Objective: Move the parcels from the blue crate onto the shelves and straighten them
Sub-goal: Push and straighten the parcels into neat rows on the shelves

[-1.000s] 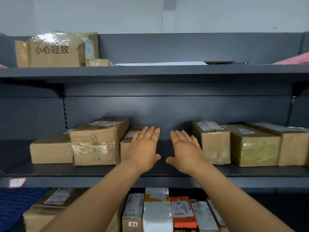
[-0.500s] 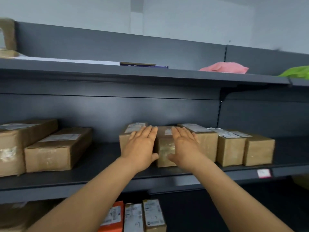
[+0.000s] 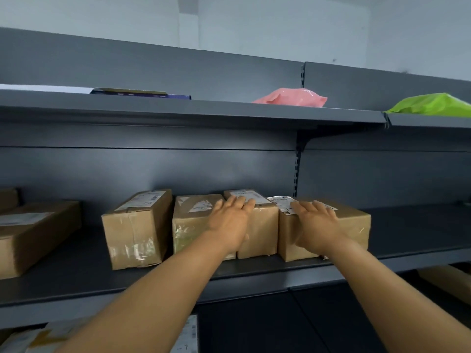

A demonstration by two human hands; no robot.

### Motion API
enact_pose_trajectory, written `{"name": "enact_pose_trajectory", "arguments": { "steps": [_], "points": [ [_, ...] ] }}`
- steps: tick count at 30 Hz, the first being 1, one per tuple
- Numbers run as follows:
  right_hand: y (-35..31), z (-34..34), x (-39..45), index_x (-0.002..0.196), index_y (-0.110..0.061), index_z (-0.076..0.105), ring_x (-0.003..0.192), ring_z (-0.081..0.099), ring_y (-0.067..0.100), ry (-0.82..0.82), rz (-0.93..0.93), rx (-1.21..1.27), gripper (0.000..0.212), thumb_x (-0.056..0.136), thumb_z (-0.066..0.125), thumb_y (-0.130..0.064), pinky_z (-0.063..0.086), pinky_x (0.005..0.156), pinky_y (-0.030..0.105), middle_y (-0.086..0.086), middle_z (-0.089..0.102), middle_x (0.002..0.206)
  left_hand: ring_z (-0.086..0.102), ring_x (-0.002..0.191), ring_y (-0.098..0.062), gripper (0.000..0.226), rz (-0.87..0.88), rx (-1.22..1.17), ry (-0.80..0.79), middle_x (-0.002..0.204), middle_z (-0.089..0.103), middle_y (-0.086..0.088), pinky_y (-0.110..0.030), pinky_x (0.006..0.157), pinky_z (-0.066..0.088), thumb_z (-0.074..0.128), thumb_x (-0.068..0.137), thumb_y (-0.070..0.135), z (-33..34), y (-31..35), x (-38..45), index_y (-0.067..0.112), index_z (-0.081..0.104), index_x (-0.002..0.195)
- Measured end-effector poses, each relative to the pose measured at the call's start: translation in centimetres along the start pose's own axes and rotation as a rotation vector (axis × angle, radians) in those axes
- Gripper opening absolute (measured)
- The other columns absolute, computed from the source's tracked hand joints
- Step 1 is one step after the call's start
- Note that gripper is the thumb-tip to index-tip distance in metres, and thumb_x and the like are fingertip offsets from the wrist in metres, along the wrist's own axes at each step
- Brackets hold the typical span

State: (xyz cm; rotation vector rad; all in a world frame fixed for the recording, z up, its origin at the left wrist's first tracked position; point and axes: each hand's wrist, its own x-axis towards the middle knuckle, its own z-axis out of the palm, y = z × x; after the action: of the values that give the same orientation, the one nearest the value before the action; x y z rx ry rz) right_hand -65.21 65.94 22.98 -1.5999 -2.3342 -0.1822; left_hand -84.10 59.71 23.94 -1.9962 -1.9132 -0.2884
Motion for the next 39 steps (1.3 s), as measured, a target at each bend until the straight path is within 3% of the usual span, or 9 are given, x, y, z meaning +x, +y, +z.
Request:
{"name": "enact_pose_trajectory", "arguments": {
  "steps": [8,12,21,39],
  "points": [
    [-1.8,0.9,1.4,0.153,-0.029,0.021,0.144,0.02,0.025,0.05,-0.062,-0.005,0.074,0.09,0.061,-0.025,0.022,0.117,0.037,-0.003,0.024,0.158,0.042,0.132,-0.032,0.071,-0.076,-0.028,0.022,0.152,0.031,-0.008,-0.042,0.11,0.031,0.054,0.089,0.0,1.0,-1.5,0.1,0.018,0.021,0.15],
    [-4.4,1.1,1.4,0.151,-0.032,0.023,0.144,0.022,0.026,0.054,-0.068,0.014,0.071,0.091,0.061,-0.03,0.025,0.116,0.042,-0.003,0.026,0.157,0.042,0.13,-0.033,0.071,-0.109,-0.041,0.023,0.152,0.031,-0.01,-0.04,0.108,0.031,0.05,0.089,-0.005,0.5,-3.5,-1.1,0.015,0.02,0.151],
    [-11.1,1.3,1.0,0.151,-0.032,0.025,0.14,0.027,0.026,0.073,-0.113,0.021,0.066,0.093,0.056,-0.036,0.03,0.111,0.038,-0.003,0.03,0.155,0.04,0.133,-0.032,0.075,-0.178,-0.033,0.024,0.155,0.027,-0.009,-0.04,0.11,0.031,0.05,0.087,-0.005,-0.2,-9.3,-4.5,0.016,0.018,0.152],
    [-16.5,1.4,-0.8,0.151,-0.032,0.024,0.138,0.026,0.027,0.058,-0.112,0.032,0.062,0.096,0.052,-0.034,0.03,0.11,0.037,-0.005,0.028,0.156,0.053,0.116,-0.035,0.07,-0.163,-0.084,-0.004,0.142,0.039,-0.009,-0.039,0.091,0.046,0.049,0.084,-0.008,-1.4,-14.3,-7.9,0.022,0.034,0.145]
  ]
}}
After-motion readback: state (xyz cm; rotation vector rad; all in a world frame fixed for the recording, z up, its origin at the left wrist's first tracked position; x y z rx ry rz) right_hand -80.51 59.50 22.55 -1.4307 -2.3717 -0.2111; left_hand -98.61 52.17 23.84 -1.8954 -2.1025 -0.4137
